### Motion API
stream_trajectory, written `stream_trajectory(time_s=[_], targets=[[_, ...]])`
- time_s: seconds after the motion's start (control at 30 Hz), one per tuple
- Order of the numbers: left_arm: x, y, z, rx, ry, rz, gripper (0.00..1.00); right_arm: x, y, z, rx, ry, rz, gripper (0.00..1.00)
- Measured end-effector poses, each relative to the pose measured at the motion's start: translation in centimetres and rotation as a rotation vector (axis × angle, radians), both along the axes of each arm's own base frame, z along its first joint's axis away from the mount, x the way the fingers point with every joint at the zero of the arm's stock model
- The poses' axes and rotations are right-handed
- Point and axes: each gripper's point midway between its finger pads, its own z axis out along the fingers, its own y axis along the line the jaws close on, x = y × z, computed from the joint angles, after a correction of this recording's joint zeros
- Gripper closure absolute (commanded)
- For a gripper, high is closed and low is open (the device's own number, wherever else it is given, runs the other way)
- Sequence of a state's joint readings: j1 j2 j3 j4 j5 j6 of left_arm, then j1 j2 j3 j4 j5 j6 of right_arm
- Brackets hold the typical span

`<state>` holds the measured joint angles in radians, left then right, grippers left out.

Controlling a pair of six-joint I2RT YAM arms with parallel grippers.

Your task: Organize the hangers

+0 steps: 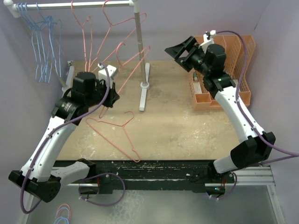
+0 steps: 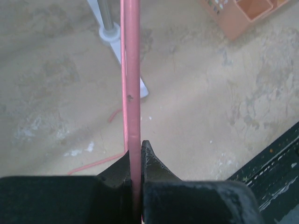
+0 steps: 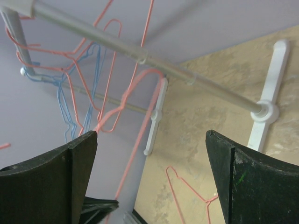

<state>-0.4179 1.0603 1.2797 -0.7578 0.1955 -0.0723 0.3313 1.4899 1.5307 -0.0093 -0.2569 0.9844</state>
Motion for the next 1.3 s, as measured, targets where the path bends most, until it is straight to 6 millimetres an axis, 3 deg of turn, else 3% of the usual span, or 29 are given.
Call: stream_trajectory(time_s=[0.13, 0.3, 0.47, 0.7, 1.3], targets=[[2.8, 0.0, 4.4, -0.032, -0.057, 0.039, 1.0, 0.0, -2.8, 1.2, 0.012, -0.027, -0.031, 0.0], [5.4, 1.6, 6.8, -0.043, -0.089, 0.102, 1.0, -0.5, -3.3, -0.3, 0.028, 0.009, 0.007, 0.0], [5.5, 2.5, 7.6, -0.031, -0.091, 0.118, 1.0, -0.8, -3.2, -2.6, 0.03, 0.068, 0.043, 0.0], [5.7, 3.8, 10.3, -0.024, -0.16, 0.139, 1.0, -0.9, -3.3, -2.7, 0.033, 0.072, 0.059, 0.0], [4.1, 5.0, 9.7, 0.03, -0.117, 0.153, 1.0, -0.9, -3.0, -2.6, 0.051, 0.057, 0.076, 0.0]])
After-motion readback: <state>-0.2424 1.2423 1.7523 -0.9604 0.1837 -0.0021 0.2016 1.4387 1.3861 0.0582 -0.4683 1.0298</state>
